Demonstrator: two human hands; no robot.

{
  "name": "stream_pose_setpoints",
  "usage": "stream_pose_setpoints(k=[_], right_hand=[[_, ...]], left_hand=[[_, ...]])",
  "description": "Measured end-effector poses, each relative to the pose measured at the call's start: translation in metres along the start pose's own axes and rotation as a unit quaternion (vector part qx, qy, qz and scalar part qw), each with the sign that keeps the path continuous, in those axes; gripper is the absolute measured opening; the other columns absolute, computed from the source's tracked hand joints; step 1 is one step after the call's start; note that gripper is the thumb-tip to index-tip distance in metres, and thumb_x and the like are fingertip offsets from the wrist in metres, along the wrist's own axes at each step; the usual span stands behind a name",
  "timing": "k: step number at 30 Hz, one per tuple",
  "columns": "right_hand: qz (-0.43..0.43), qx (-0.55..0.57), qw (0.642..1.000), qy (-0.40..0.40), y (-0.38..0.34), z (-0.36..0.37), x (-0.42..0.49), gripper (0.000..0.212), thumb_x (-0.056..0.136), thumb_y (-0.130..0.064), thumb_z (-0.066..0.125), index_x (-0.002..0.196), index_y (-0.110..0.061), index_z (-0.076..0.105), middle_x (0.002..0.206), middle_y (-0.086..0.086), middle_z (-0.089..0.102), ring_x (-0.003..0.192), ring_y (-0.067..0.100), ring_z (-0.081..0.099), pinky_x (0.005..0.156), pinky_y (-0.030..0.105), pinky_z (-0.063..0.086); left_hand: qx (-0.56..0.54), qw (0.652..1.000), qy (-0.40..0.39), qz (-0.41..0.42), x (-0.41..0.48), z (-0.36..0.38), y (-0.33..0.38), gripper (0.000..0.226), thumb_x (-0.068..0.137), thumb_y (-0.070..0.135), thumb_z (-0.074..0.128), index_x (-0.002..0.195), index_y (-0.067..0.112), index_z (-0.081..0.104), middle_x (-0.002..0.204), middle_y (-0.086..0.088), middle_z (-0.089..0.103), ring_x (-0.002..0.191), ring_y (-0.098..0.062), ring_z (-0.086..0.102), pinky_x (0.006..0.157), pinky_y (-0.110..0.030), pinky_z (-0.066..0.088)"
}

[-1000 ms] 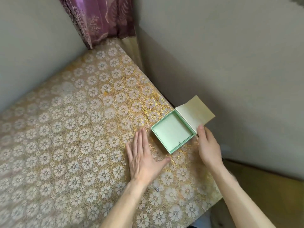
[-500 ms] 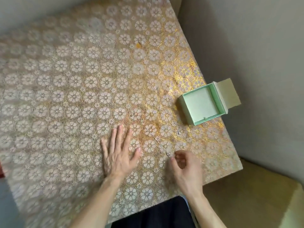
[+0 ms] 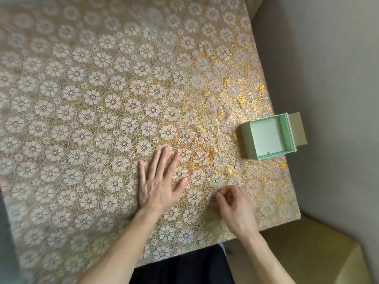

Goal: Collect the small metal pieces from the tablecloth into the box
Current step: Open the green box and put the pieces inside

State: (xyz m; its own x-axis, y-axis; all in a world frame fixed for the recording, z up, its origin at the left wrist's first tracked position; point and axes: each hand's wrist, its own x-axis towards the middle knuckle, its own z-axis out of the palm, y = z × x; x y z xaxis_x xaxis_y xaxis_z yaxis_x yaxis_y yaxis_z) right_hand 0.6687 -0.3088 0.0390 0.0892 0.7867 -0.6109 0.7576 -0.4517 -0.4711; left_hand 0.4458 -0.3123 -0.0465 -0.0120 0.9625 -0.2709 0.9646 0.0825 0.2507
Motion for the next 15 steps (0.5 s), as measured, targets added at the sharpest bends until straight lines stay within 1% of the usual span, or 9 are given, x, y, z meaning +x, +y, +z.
stream_pose_setpoints(k=[2, 4, 5, 6, 8, 10, 12, 14, 15], right_hand=[[0.016, 0.063, 0.998, -0.007, -0.005, -0.006, -0.005, 0.01, 0.098, -0.027, 0.064, 0.09, -0.025, 0.058, 0.087, -0.005, 0.066, 0.078, 0.012, 0.063, 0.066, 0.018, 0.049], [0.038, 0.141, 0.989, -0.012, -0.012, -0.014, -0.011, 0.011, 0.099, -0.023, 0.063, 0.092, -0.017, 0.057, 0.08, -0.004, 0.07, 0.074, 0.012, 0.066, 0.059, 0.013, 0.048], [0.049, 0.177, 0.983, -0.018, -0.015, -0.017, -0.014, 0.011, 0.099, -0.021, 0.062, 0.093, -0.013, 0.056, 0.077, -0.005, 0.071, 0.071, 0.007, 0.067, 0.058, 0.011, 0.047], [0.054, 0.204, 0.977, -0.022, -0.016, -0.019, -0.016, 0.011, 0.099, -0.019, 0.062, 0.094, -0.011, 0.056, 0.074, -0.008, 0.071, 0.068, 0.003, 0.065, 0.058, 0.01, 0.046], [0.056, 0.236, 0.97, -0.027, -0.018, -0.021, -0.019, 0.009, 0.098, -0.018, 0.063, 0.097, -0.012, 0.057, 0.074, -0.009, 0.069, 0.065, -0.002, 0.061, 0.059, 0.012, 0.045], [0.066, 0.263, 0.962, -0.026, -0.017, -0.021, -0.022, 0.01, 0.096, -0.018, 0.066, 0.1, -0.013, 0.058, 0.084, -0.002, 0.069, 0.068, 0.001, 0.061, 0.061, 0.014, 0.046], [0.086, 0.289, 0.953, -0.03, -0.017, -0.022, -0.026, 0.017, 0.093, -0.02, 0.071, 0.103, -0.014, 0.059, 0.089, 0.004, 0.069, 0.074, 0.006, 0.065, 0.064, 0.016, 0.049], [0.099, 0.306, 0.946, -0.038, -0.017, -0.024, -0.03, 0.023, 0.09, -0.02, 0.075, 0.104, -0.013, 0.059, 0.088, 0.004, 0.072, 0.078, 0.009, 0.069, 0.068, 0.02, 0.053], [0.1, 0.31, 0.944, -0.042, -0.017, -0.025, -0.033, 0.024, 0.089, -0.019, 0.076, 0.105, -0.013, 0.058, 0.088, 0.005, 0.073, 0.081, 0.012, 0.071, 0.071, 0.022, 0.055]], left_hand=[[-0.024, 1.0, 0.009, -0.003, -0.001, -0.003, 0.001, 0.082, 0.093, 0.07, 0.036, 0.161, 0.031, 0.011, 0.17, 0.001, -0.003, 0.156, -0.018, 0.001, 0.123, -0.058, -0.004], [-0.067, 0.997, 0.019, -0.016, 0.0, -0.009, 0.005, 0.08, 0.092, 0.066, 0.041, 0.16, 0.031, 0.018, 0.17, 0.0, 0.002, 0.156, -0.019, 0.005, 0.124, -0.053, -0.007], [-0.103, 0.994, 0.029, -0.027, -0.001, -0.013, 0.011, 0.076, 0.092, 0.06, 0.046, 0.158, 0.029, 0.026, 0.169, -0.002, 0.011, 0.155, -0.021, 0.012, 0.124, -0.052, -0.002], [-0.145, 0.988, 0.043, -0.034, -0.002, -0.018, 0.017, 0.069, 0.092, 0.052, 0.053, 0.152, 0.023, 0.038, 0.166, -0.005, 0.024, 0.151, -0.023, 0.023, 0.124, -0.052, 0.01], [-0.223, 0.973, 0.054, -0.041, -0.01, -0.032, 0.035, 0.046, 0.092, 0.034, 0.066, 0.132, 0.015, 0.059, 0.146, -0.006, 0.052, 0.129, -0.017, 0.045, 0.112, -0.048, 0.037], [-0.307, 0.95, -0.015, -0.061, -0.022, -0.05, 0.055, 0.029, 0.091, 0.031, 0.07, 0.117, 0.019, 0.067, 0.126, 0.006, 0.063, 0.115, -0.005, 0.051, 0.103, -0.035, 0.044], [-0.377, 0.912, -0.128, -0.099, -0.031, -0.069, 0.07, 0.021, 0.092, 0.038, 0.068, 0.111, 0.03, 0.069, 0.114, 0.022, 0.064, 0.103, 0.006, 0.057, 0.09, -0.015, 0.046], [-0.431, 0.859, -0.241, -0.135, -0.032, -0.078, 0.08, 0.022, 0.093, 0.046, 0.065, 0.11, 0.034, 0.071, 0.101, 0.03, 0.062, 0.093, 0.016, 0.056, 0.071, -0.003, 0.042], [-0.449, 0.835, -0.282, -0.147, -0.031, -0.079, 0.082, 0.024, 0.093, 0.049, 0.063, 0.111, 0.034, 0.071, 0.098, 0.031, 0.061, 0.091, 0.018, 0.054, 0.066, -0.002, 0.037]])
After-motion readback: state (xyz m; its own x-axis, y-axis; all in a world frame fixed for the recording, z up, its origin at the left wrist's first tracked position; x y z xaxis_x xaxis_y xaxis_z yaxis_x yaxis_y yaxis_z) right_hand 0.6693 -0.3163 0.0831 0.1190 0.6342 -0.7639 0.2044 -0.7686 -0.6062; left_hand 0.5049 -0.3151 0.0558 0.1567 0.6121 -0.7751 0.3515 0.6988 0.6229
